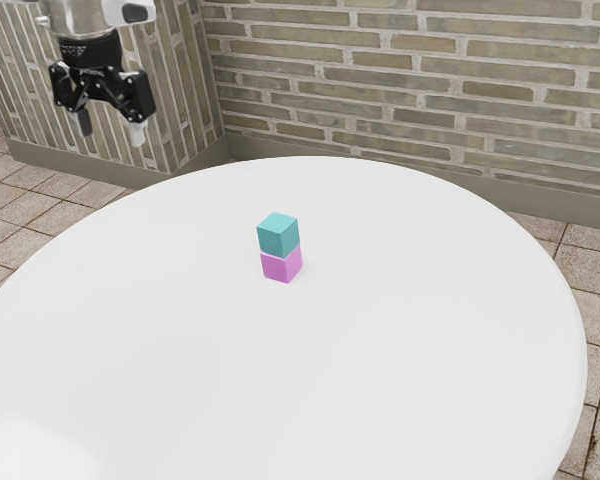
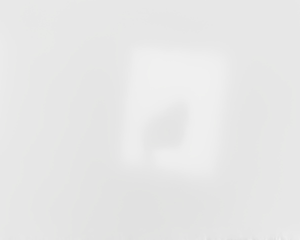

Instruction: Pick up the blue block with one arm, and put the blue block on the table with one arm

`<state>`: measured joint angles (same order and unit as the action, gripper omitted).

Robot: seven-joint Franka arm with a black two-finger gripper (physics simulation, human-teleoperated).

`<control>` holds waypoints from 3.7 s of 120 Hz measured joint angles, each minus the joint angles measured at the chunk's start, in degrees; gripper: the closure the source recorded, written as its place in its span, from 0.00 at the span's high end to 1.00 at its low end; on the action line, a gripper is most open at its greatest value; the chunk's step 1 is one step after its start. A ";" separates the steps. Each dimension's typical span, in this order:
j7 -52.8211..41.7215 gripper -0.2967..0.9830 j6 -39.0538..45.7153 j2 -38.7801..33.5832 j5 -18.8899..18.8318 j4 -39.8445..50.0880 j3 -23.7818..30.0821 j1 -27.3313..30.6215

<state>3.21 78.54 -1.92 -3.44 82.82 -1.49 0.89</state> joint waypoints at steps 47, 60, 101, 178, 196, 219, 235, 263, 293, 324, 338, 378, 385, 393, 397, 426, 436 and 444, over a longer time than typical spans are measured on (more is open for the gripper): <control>0.63 0.77 -5.11 0.15 0.47 -15.37 1.50 -0.51; 0.75 0.77 -5.91 2.48 0.56 -16.45 1.57 -2.54; 0.96 0.77 5.91 20.48 1.84 -16.60 1.49 -4.82; -0.47 0.77 25.46 47.66 1.19 -30.10 1.40 -2.96; -1.13 0.77 25.95 49.68 1.10 -30.14 1.30 -2.14; -1.77 0.77 26.59 52.32 1.00 -31.04 1.61 -1.93; -2.11 0.77 26.83 53.02 0.98 -31.44 1.56 -1.91; -3.46 0.77 27.38 55.34 0.88 -34.81 1.77 -1.17; -5.34 0.77 28.27 58.11 0.84 -37.08 1.92 -1.11; -6.60 0.77 28.75 59.63 0.88 -37.90 2.65 -1.35; -7.00 0.77 28.84 59.95 0.89 -37.96 2.71 -1.11; -7.68 0.53 28.95 59.94 0.89 -38.03 2.61 -0.86; -7.71 0.51 28.98 59.92 0.79 -38.05 2.64 -0.60; -7.72 0.50 29.03 59.85 0.67 -38.09 2.67 -0.55; -7.72 0.49 28.99 59.61 0.61 -38.21 2.70 -0.69; -7.58 0.42 28.85 58.67 0.17 -39.59 3.60 -6.08; -7.48 0.41 29.13 59.41 0.00 -39.63 3.65 -7.75; -7.40 0.40 29.60 60.44 -0.11 -39.61 3.58 -8.51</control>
<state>-4.19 108.14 58.51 -3.54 43.21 2.09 -7.61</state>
